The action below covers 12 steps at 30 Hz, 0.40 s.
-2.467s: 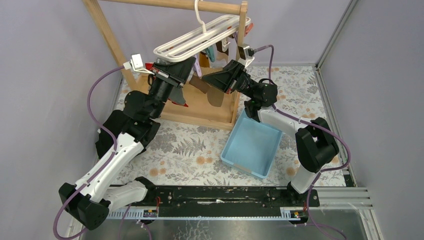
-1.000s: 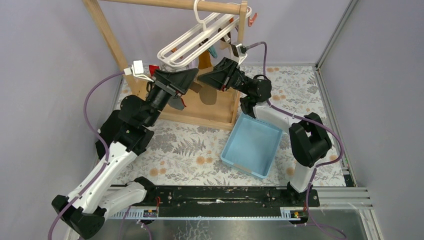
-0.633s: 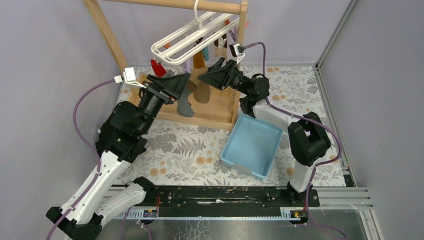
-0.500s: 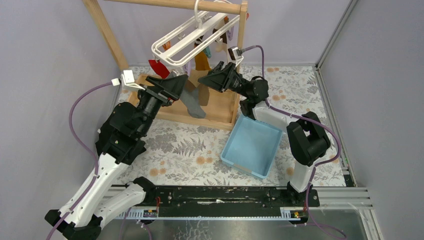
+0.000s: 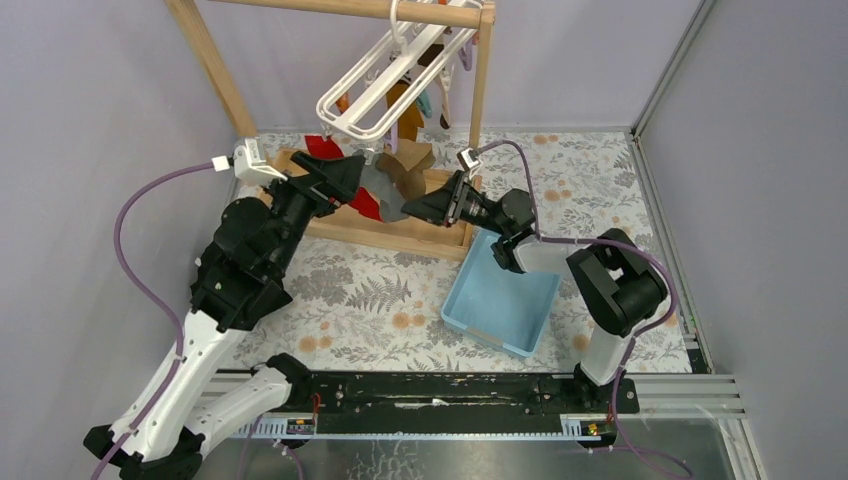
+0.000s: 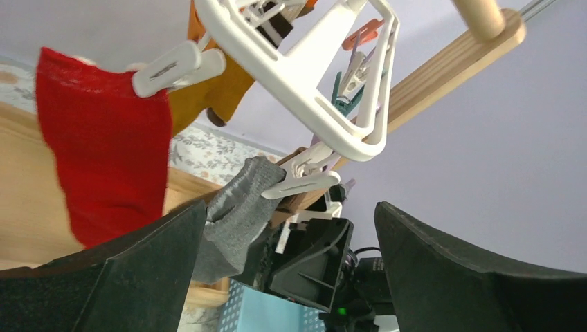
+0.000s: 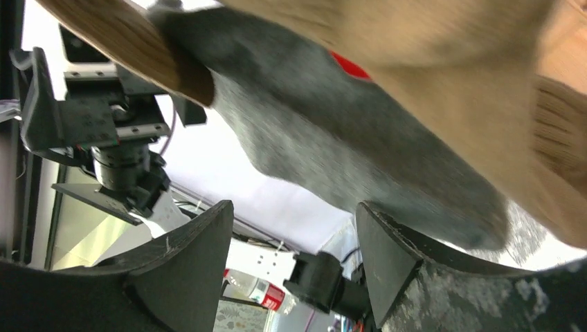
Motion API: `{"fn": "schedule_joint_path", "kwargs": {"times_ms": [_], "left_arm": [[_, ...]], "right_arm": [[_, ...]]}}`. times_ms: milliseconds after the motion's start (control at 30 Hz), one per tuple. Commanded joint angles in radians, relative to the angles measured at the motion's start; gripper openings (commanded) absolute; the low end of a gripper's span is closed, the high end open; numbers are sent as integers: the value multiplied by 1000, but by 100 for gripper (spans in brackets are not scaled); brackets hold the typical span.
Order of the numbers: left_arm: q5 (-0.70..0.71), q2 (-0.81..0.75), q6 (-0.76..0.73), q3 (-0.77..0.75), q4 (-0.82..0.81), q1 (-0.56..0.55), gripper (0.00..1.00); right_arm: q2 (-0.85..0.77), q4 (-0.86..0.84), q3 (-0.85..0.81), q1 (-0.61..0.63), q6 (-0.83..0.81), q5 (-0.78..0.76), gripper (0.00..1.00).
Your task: Clip the socks to the hanger
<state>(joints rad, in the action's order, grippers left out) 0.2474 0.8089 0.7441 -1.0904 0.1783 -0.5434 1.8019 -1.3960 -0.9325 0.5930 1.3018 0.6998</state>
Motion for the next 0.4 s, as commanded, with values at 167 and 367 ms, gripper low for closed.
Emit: {"fn": "schedule_joint_path", "kwargs": {"times_ms": [167, 367], "left_arm": [[27, -6, -40, 7, 60, -7, 99], [24, -13, -40, 13, 66, -7, 99]], "right_arm": [[-212, 66, 174, -27, -146, -19, 72], [-287, 155, 216, -30, -206, -19, 72]]}}
